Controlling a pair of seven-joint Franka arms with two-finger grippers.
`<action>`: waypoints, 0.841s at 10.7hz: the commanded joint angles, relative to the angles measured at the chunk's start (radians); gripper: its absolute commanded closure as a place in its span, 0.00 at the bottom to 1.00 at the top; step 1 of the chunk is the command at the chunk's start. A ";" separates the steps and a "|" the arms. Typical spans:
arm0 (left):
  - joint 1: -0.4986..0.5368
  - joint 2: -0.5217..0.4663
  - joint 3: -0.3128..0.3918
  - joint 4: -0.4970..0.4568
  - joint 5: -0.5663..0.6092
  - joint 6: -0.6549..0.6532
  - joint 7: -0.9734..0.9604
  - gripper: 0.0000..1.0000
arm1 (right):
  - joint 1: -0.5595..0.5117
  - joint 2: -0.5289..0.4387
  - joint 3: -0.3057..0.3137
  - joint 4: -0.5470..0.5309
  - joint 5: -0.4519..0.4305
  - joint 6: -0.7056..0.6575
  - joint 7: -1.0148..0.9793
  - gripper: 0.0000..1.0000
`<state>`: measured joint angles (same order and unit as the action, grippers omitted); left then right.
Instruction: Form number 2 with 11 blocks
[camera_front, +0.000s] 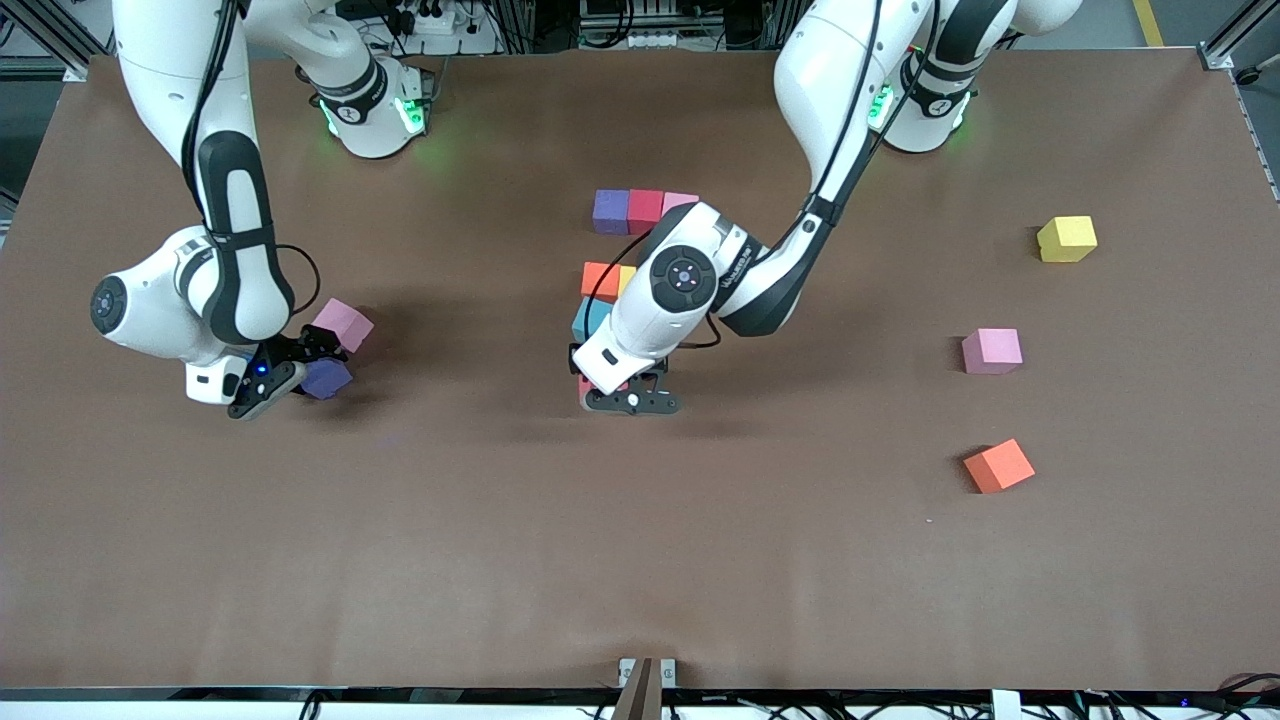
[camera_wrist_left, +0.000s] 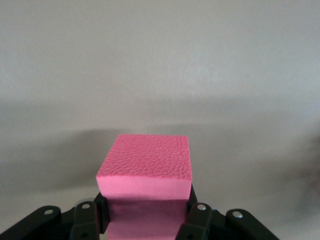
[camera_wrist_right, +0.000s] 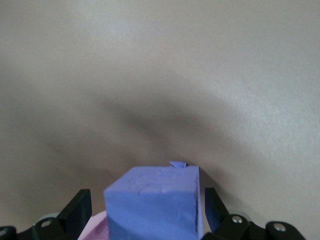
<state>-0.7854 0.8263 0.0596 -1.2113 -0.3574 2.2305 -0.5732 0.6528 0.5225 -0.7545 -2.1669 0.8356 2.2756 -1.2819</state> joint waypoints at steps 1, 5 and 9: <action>0.052 -0.068 0.006 -0.013 -0.005 -0.075 -0.002 0.46 | -0.004 -0.004 0.000 0.001 0.023 -0.002 -0.017 0.00; 0.115 -0.144 -0.001 -0.019 0.009 -0.127 0.016 0.46 | -0.018 -0.002 0.020 0.001 0.028 0.002 -0.019 0.10; 0.150 -0.188 -0.003 -0.022 0.001 -0.152 0.018 0.45 | -0.033 0.031 0.020 0.012 0.074 0.002 -0.094 0.02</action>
<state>-0.6633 0.6890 0.0657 -1.2072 -0.3568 2.1063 -0.5661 0.6430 0.5361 -0.7466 -2.1663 0.8603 2.2775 -1.3205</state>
